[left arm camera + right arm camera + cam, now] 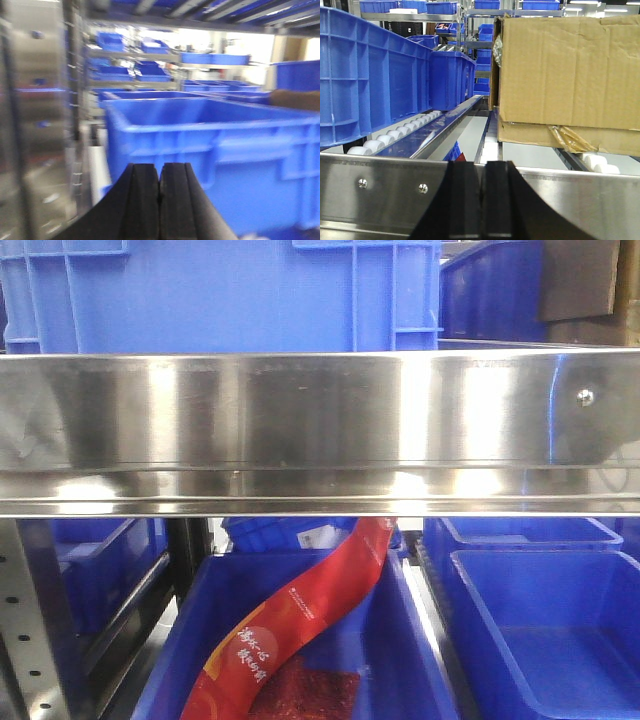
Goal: Grab PVC pipe and place in blue bin
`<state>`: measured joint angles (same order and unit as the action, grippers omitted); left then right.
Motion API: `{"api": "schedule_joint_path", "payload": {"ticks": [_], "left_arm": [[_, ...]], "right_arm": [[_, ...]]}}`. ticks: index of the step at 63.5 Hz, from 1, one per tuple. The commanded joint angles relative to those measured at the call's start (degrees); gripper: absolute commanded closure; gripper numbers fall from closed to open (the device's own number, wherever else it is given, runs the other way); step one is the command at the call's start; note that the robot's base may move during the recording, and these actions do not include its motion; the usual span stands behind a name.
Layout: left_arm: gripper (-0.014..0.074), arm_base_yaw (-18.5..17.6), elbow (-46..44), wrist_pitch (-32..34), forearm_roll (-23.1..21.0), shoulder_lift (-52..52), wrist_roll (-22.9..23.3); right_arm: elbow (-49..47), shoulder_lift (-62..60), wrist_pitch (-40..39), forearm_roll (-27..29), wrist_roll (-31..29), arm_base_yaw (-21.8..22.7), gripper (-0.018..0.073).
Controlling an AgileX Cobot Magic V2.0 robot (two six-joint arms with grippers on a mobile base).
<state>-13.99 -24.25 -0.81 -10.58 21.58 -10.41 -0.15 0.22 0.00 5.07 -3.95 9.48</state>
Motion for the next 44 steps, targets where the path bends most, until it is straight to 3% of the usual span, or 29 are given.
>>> {"api": "schedule_joint_path", "payload": {"ticks": [1, 8, 14, 20, 28, 32, 44], "left_arm": [[0.0707, 2.85, 4.66, -2.96, 2.47, -5.54, 2.17], [0.0707, 6.06, 11.20, -3.35, 9.49, -12.27, 10.41], [0.0707, 7.89, 15.98, -4.98, 13.48, -18.70, 12.61], [0.0707, 8.38, 20.84, -5.92, 13.48, -21.58, 12.61], [0.0707, 8.60, 24.25, -0.47, 12.38, -21.58, 12.61], [0.0707, 9.12, 24.25, -4.59, 12.38, -21.58, 12.50], [0.0707, 12.53, 24.25, -3.74, 12.51, -21.58, 12.38]], "right_arm": [[0.15, -0.22, -0.84, -0.44, 0.04, 0.25, 0.0727], [0.15, -0.22, -0.84, -0.44, 0.04, 0.25, 0.0727], [0.15, -0.22, -0.86, -0.44, 0.04, 0.14, 0.0727], [0.15, -0.22, -0.86, -0.44, 0.04, 0.14, 0.0727], [0.15, -0.22, -0.86, -0.44, 0.04, 0.14, 0.0727], [0.15, -0.22, -0.86, -0.44, 0.04, 0.14, 0.0727], [0.15, -0.22, -0.86, -0.44, 0.04, 0.14, 0.0727]]}}
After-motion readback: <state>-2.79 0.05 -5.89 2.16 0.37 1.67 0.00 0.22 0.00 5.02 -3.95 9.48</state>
